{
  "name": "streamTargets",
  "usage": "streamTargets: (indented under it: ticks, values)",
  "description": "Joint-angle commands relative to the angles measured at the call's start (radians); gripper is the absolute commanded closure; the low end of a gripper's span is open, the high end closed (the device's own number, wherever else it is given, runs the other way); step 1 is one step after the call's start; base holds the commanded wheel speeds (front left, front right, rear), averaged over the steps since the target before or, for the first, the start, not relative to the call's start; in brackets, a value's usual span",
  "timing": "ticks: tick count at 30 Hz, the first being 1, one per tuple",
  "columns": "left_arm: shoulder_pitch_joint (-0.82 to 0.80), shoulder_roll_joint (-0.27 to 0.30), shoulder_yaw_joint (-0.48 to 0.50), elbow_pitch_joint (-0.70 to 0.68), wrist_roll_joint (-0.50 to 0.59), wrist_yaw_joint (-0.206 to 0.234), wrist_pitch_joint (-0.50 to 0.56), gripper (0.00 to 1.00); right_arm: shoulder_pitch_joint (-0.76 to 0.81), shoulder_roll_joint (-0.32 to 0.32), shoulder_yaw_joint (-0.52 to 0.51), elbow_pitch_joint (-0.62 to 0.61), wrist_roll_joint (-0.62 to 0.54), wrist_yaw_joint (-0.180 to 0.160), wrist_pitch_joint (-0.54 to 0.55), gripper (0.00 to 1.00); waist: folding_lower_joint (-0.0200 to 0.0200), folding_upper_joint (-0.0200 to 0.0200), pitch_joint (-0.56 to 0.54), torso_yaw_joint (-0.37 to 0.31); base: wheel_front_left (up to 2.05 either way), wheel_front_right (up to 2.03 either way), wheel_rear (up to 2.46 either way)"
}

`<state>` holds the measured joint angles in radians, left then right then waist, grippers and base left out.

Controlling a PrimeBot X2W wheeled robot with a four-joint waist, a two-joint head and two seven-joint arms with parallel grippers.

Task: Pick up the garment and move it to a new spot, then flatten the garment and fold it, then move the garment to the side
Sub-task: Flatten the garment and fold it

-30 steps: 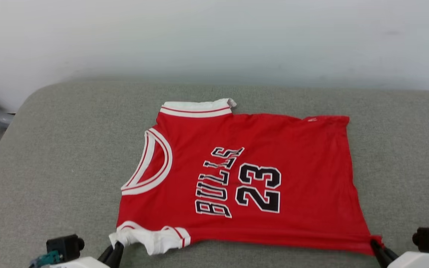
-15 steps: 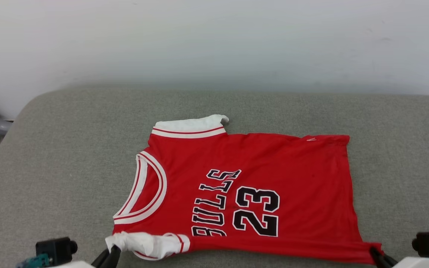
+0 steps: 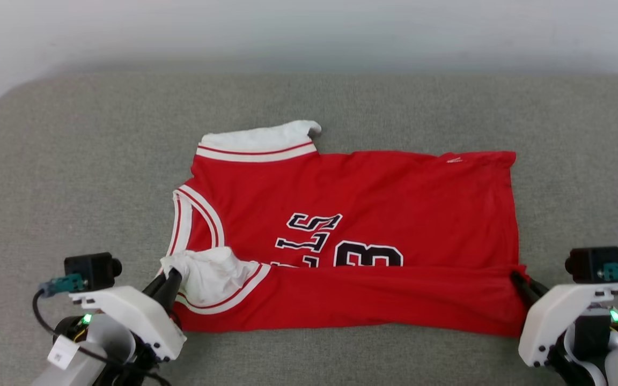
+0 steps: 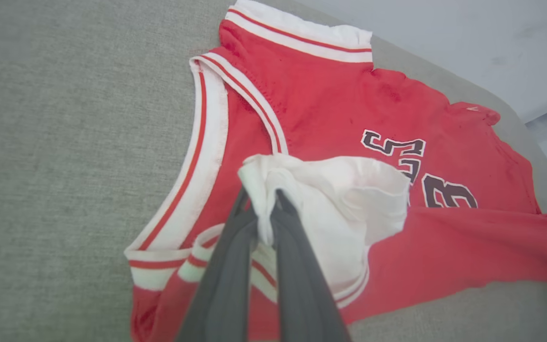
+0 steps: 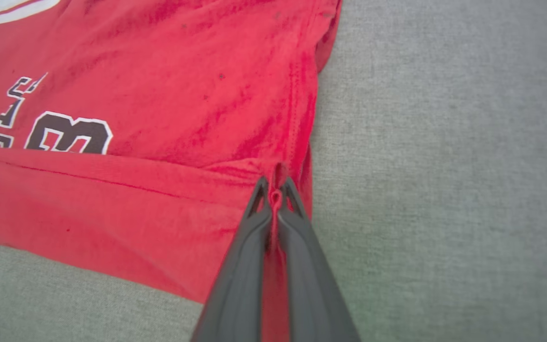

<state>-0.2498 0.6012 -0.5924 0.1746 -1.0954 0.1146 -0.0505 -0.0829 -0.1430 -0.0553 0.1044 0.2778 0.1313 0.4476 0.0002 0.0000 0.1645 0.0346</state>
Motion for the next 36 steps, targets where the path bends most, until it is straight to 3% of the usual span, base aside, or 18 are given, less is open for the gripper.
streamTargets:
  ticks: [1,5,6,7,8,9,10,11,17,22,31,36]
  values:
    - [-0.027,-0.013,-0.003,0.02,-0.001,-0.013,0.005,1.0,-0.029,-0.003,0.006,0.017,0.005,-0.001,-0.011,1.0,-0.0002,0.0,0.036,-0.003,0.0,0.0,0.0]
    - [-0.075,-0.041,-0.026,0.094,-0.004,-0.051,0.031,1.0,-0.078,-0.015,0.037,0.087,-0.001,-0.001,-0.036,0.98,-0.0002,0.0,0.065,-0.003,0.0,0.0,0.0]
    - [-0.085,-0.046,-0.033,0.109,-0.003,-0.059,0.039,1.0,-0.083,-0.017,0.043,0.103,-0.001,-0.001,-0.043,0.82,-0.0002,0.0,0.069,-0.002,0.0,0.0,0.0]
    - [-0.092,-0.05,-0.038,0.125,-0.005,-0.07,0.049,1.0,-0.091,-0.017,0.051,0.12,0.005,-0.001,-0.05,0.6,-0.0002,0.0,0.073,-0.001,0.0,0.0,0.0]
    - [-0.097,-0.056,-0.04,0.138,-0.009,-0.077,0.054,0.86,-0.094,-0.02,0.059,0.137,0.006,-0.001,-0.05,0.28,-0.0002,0.0,0.075,-0.001,0.0,0.0,0.0]
    - [-0.104,-0.059,-0.041,0.149,-0.009,-0.083,0.054,0.65,-0.097,-0.025,0.067,0.15,0.004,-0.001,-0.061,0.0,-0.0002,0.0,0.077,-0.001,0.0,0.0,0.0]
    - [-0.109,-0.062,-0.041,0.16,-0.008,-0.087,0.051,0.44,-0.1,-0.024,0.074,0.158,0.009,-0.001,-0.073,0.0,-0.0002,0.0,0.079,0.0,0.0,0.0,0.0]
    - [-0.112,-0.066,-0.039,0.17,-0.011,-0.088,0.047,0.02,-0.101,-0.027,0.083,0.163,0.014,-0.001,-0.092,0.0,-0.0002,0.0,0.079,0.001,0.0,0.0,0.0]
    - [-0.123,-0.059,-0.024,0.191,0.0,-0.089,0.009,0.0,-0.097,-0.033,0.085,0.139,0.028,-0.001,-0.334,0.0,-0.0002,0.0,0.051,0.012,0.0,0.0,0.0]
    - [-0.094,-0.013,-0.018,0.165,-0.004,-0.063,0.04,0.0,-0.065,-0.015,0.072,0.123,0.005,-0.001,-0.446,0.0,-0.0002,0.0,0.002,0.004,0.0,0.0,0.0]
    - [-0.055,0.148,-0.032,0.009,-0.089,-0.011,0.314,0.0,0.005,0.03,0.046,0.012,-0.034,-0.001,-0.455,0.0,-0.0002,0.0,-0.043,-0.026,0.0,0.0,0.0]
    - [-0.033,0.207,-0.031,-0.042,-0.154,0.038,0.443,0.0,0.03,0.051,0.049,-0.046,-0.038,-0.001,-0.433,0.0,-0.0002,0.0,-0.029,-0.057,0.0,0.0,0.0]
